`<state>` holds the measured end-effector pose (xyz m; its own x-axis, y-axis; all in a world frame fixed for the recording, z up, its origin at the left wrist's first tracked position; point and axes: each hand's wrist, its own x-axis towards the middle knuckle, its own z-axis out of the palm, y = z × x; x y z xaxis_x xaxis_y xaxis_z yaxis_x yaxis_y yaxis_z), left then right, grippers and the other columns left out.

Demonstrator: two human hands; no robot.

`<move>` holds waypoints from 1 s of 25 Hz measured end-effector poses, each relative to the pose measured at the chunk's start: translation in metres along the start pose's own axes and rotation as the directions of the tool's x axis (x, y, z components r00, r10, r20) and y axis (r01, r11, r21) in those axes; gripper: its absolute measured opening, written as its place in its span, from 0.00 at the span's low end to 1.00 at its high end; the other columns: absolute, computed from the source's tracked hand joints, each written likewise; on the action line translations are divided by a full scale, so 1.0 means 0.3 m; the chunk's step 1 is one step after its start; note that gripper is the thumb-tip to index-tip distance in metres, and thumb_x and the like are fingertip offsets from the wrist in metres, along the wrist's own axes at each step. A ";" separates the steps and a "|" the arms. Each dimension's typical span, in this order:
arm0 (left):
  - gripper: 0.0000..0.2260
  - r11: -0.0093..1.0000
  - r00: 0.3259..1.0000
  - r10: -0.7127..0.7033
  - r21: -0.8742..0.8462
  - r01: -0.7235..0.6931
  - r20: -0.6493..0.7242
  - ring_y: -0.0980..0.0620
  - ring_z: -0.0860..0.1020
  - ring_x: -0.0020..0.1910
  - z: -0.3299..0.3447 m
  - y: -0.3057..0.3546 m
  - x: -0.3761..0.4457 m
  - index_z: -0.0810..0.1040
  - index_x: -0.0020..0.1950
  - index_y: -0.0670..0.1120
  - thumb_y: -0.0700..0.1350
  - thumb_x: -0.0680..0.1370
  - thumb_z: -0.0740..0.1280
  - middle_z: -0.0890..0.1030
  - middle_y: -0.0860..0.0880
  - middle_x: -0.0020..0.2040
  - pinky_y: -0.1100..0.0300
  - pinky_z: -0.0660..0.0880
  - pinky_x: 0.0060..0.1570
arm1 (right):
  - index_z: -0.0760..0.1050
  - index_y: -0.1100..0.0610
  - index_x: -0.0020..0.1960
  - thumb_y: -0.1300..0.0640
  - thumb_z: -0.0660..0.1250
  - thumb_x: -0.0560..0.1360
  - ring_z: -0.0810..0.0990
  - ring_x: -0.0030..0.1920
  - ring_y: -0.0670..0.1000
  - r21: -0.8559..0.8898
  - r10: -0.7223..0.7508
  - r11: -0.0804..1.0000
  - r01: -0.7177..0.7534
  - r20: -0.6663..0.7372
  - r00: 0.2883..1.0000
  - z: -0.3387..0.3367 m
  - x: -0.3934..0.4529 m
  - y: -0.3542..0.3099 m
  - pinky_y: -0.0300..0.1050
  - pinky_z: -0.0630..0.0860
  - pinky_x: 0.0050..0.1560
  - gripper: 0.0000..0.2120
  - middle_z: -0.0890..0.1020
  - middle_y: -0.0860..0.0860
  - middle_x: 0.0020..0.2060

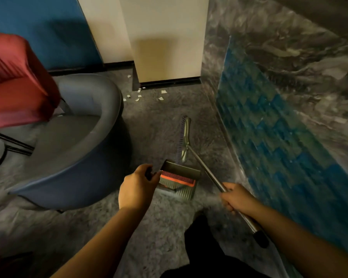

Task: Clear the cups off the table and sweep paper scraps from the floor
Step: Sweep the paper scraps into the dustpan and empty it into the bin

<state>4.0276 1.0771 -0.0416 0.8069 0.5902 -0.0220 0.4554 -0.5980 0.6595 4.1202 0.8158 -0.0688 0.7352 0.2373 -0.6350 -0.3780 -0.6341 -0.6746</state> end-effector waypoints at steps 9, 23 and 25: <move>0.19 0.996 0.993 -0.086 -0.037 0.083 -0.082 0.67 0.74 0.33 0.112 0.186 0.836 0.77 0.58 0.59 0.64 0.71 0.69 0.78 0.63 0.37 0.66 0.74 0.33 | 0.75 0.60 0.45 0.70 0.58 0.75 0.67 0.18 0.46 -0.016 -0.003 1.000 0.003 0.040 0.999 -0.257 0.733 -0.565 0.35 0.64 0.20 0.09 0.70 0.54 0.24; 0.19 0.997 0.994 -0.052 0.045 0.057 -0.099 0.52 0.82 0.47 0.174 0.233 2.200 0.78 0.57 0.58 0.65 0.71 0.67 0.84 0.56 0.48 0.60 0.76 0.43 | 0.73 0.66 0.54 0.71 0.58 0.77 0.65 0.20 0.48 -0.008 0.011 1.000 -0.011 0.025 1.000 -0.380 1.739 -1.411 0.35 0.63 0.19 0.08 0.67 0.55 0.25; 0.19 0.996 0.992 -0.073 0.047 0.078 -0.105 0.52 0.82 0.46 0.178 0.233 2.357 0.78 0.57 0.58 0.65 0.71 0.66 0.84 0.56 0.46 0.60 0.75 0.41 | 0.72 0.66 0.55 0.70 0.58 0.77 0.65 0.21 0.48 -0.007 0.029 1.000 -0.028 0.038 0.999 -0.410 1.879 -1.506 0.36 0.63 0.20 0.08 0.67 0.55 0.25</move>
<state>4.6500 1.4236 -0.0510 0.7278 0.6858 0.0085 0.5345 -0.5749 0.6195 4.7745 1.1455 -0.0756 0.7022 0.2467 -0.6679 -0.3946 -0.6459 -0.6535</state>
